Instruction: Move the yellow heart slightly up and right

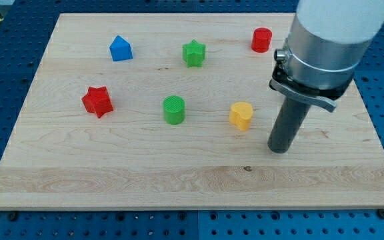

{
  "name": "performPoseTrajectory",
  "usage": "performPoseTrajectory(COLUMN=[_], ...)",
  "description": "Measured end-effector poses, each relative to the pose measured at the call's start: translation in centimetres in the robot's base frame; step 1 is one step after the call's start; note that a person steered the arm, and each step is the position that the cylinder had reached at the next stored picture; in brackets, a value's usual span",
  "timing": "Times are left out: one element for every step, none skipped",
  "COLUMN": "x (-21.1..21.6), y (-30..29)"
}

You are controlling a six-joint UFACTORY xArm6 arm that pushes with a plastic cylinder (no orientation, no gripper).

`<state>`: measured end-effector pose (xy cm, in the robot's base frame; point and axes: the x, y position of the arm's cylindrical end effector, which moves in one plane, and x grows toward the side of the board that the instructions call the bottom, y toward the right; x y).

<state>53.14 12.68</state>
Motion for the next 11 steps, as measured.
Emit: performPoseTrajectory(x=[-1.4,-2.2,-3.0,-5.0,-6.0,-3.7,-2.8,-5.2,-9.6,-10.7,-7.9], y=[-1.9,-4.9,-7.8,-9.7,-9.8,-9.0,-7.7,-7.3,-7.3,-7.2,-5.0])
